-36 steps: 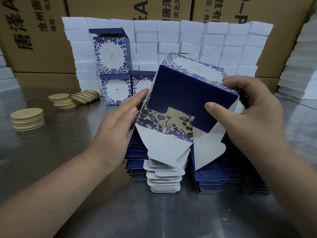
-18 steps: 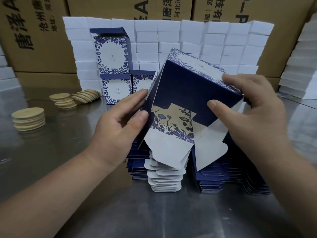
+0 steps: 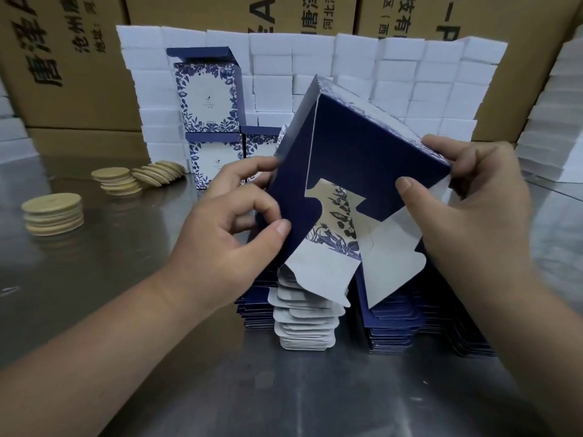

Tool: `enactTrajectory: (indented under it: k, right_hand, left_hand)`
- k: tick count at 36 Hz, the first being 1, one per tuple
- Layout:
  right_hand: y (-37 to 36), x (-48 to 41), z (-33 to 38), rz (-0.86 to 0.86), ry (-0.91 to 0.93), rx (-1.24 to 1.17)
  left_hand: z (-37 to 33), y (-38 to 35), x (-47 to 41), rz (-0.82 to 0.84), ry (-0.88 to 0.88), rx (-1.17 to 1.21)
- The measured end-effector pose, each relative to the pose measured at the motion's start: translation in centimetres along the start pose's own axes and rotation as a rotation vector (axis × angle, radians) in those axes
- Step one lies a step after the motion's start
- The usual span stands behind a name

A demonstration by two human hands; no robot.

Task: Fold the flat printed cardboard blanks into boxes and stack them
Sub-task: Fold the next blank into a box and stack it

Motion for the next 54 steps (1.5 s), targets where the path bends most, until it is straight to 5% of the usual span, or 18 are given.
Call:
enactTrajectory:
  k: [21,54]
  right_hand:
    - [-0.4,0.0,0.6,0.108,0.013,0.015]
    - [-0.5,0.2,1.6,0.233,0.097,-0.096]
  left_hand:
    - [-1.0,-0.7,0.3,0.135,-0.134,-0.218]
    - [-0.2,-0.6,0.1,0.154,-0.077,-0.286]
Point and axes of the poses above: each hand's wrist, its own x-axis away from the middle knuckle, its own y-axis out of the back of the hand, z = x × y, the point moved 5 cm from there along -x, towards the middle knuckle, and after that the axes turned 14 degrees about x, right-handed, at the moved point
